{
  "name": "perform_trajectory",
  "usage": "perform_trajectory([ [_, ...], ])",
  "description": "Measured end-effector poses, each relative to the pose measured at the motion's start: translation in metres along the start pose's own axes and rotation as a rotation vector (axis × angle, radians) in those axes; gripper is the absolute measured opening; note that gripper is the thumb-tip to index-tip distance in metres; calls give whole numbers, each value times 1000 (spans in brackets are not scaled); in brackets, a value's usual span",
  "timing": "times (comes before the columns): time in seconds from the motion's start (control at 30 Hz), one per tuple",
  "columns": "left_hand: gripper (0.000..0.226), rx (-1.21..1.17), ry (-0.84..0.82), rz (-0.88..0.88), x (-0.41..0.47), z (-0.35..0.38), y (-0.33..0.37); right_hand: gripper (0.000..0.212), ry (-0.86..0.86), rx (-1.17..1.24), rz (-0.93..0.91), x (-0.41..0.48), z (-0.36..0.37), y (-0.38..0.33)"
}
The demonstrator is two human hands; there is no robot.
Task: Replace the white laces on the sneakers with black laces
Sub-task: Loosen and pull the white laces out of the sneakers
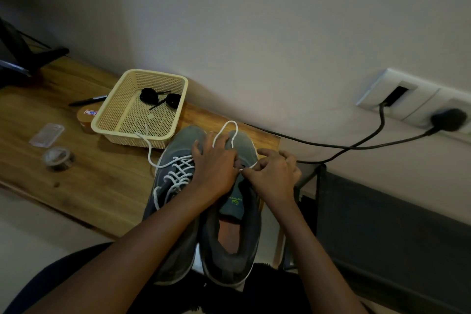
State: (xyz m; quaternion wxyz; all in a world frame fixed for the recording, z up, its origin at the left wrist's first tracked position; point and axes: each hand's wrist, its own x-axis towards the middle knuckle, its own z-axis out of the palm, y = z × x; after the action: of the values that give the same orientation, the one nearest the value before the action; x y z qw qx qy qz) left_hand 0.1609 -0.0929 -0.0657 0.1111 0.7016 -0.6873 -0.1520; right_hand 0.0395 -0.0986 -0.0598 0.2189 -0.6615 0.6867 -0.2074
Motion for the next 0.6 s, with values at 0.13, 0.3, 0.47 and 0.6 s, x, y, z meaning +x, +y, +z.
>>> perform_trajectory([
  [0.13,8,-147,112,22,1,1,2,20,-28,66,38,1,-2,2],
  [0.3,8,-306,283,-34,3,2,0,23,-33,79,39,0,-4,0],
  [0.47,4,-568,302,-150,4,2,2,25,-53,143,55,-1,-5,0],
  [0.6,17,-452,302,-12,0,-4,3,28,-60,175,53,0,-4,1],
])
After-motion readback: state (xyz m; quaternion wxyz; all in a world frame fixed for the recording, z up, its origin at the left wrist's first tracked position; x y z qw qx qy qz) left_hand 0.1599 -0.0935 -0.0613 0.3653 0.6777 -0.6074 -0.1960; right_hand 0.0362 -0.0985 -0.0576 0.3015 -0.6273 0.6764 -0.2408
